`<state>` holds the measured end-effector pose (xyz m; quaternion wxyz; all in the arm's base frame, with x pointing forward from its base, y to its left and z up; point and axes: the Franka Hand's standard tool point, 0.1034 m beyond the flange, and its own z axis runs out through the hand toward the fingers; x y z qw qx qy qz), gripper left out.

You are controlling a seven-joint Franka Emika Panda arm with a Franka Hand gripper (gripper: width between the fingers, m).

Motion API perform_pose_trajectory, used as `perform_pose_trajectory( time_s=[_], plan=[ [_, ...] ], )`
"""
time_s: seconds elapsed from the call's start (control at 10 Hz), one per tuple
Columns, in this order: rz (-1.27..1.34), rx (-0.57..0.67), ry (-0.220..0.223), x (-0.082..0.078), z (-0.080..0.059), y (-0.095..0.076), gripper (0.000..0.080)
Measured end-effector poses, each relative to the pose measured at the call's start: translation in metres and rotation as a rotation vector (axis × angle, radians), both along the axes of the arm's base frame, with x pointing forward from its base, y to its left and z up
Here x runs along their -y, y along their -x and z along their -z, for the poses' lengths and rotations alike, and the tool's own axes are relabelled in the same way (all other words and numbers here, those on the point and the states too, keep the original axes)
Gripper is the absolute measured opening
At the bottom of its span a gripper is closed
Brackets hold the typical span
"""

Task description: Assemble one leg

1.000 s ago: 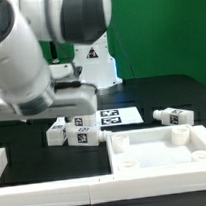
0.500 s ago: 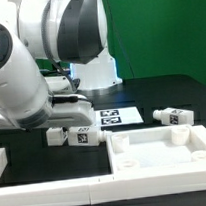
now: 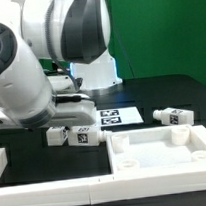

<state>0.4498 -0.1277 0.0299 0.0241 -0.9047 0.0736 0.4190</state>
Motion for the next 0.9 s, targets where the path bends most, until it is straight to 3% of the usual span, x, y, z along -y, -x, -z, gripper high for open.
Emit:
perform_pose_trajectory(
  time_s=[0.2,0.4,0.7,0.9],
  plan=[
    [-0.008,0.013,-0.002,0.0,-0.01,-0.012,0.0648],
    [-0.018,0.03,0.004,0.0,-0.008,-0.025,0.0648],
    [-0.02,0.032,0.011,0.003,0.006,-0.022,0.0648],
    [-0.019,0.023,0.012,0.001,0.017,-0.009,0.0648]
  ],
)
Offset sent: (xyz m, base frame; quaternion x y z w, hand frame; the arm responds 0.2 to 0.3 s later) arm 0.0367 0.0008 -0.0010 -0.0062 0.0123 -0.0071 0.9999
